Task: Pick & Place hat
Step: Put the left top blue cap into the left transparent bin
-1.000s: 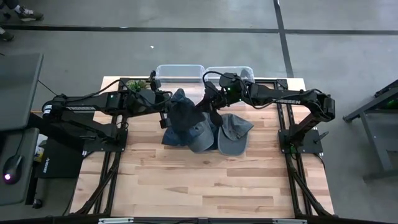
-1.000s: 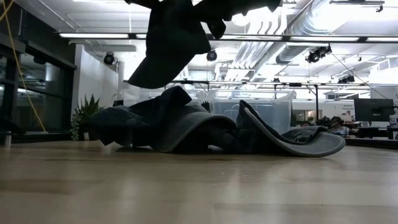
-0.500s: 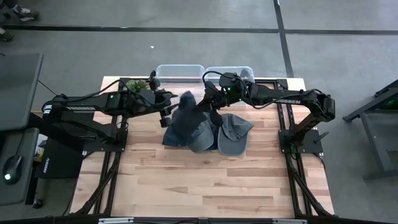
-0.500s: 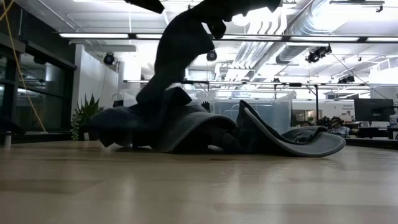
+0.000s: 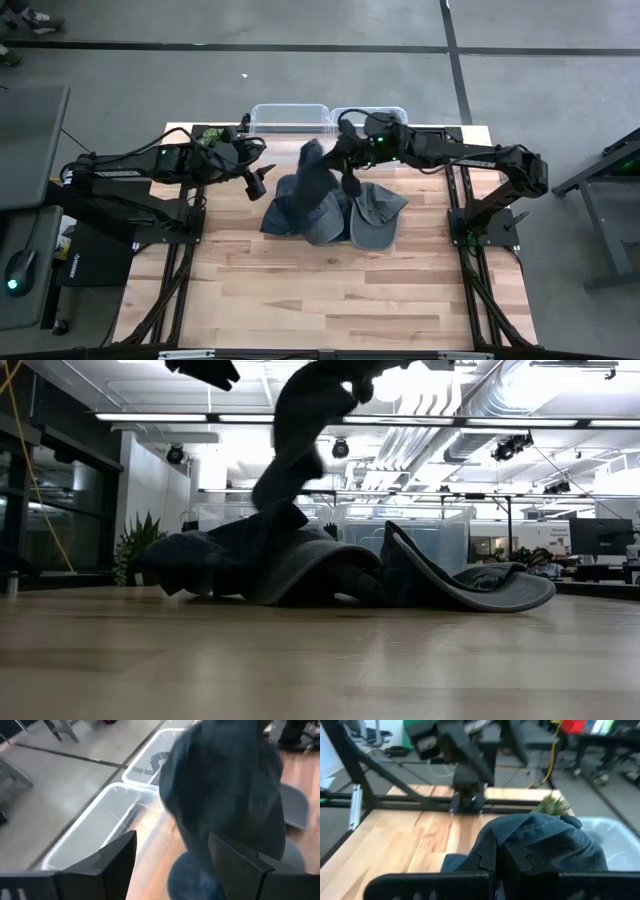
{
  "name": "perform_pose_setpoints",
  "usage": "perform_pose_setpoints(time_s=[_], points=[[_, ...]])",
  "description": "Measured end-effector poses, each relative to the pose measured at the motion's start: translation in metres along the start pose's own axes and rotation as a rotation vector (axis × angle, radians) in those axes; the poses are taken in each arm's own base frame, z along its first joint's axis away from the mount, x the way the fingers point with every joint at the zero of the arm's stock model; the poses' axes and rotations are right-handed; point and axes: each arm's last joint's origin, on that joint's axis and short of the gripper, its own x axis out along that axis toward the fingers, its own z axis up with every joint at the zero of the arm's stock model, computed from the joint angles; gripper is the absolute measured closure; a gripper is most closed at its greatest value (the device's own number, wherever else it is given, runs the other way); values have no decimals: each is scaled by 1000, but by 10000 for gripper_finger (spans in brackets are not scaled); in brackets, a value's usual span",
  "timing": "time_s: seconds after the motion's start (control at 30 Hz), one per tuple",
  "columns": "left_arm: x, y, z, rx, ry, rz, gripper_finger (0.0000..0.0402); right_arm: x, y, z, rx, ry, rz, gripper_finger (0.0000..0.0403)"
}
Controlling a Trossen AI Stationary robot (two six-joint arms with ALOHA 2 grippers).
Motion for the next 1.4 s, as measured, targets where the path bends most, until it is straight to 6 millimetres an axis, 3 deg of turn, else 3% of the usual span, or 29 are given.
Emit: perform_pose_setpoints(time_s=[0.13, 0.37, 0.57, 1.03, 1.2, 1.4], points=[[7, -4, -4, -55, -19, -3, 165, -16, 1, 11, -52, -38, -64, 403], [36, -11, -33, -169, -82, -12, 166, -42, 4, 28, -137, -94, -155, 403], [61, -2, -57, -388, -236, -198, 166, -54, 5, 34, -195, -118, -165, 403], [104, 40, -97, -932, -350, -494, 166, -61, 3, 38, -350, -138, -184, 402], [116, 42, -98, -1007, -317, -621, 166, -61, 3, 41, -420, -160, -190, 402], [130, 39, -100, -1063, -316, -647, 166, -63, 1, 45, -483, -191, -241, 402]])
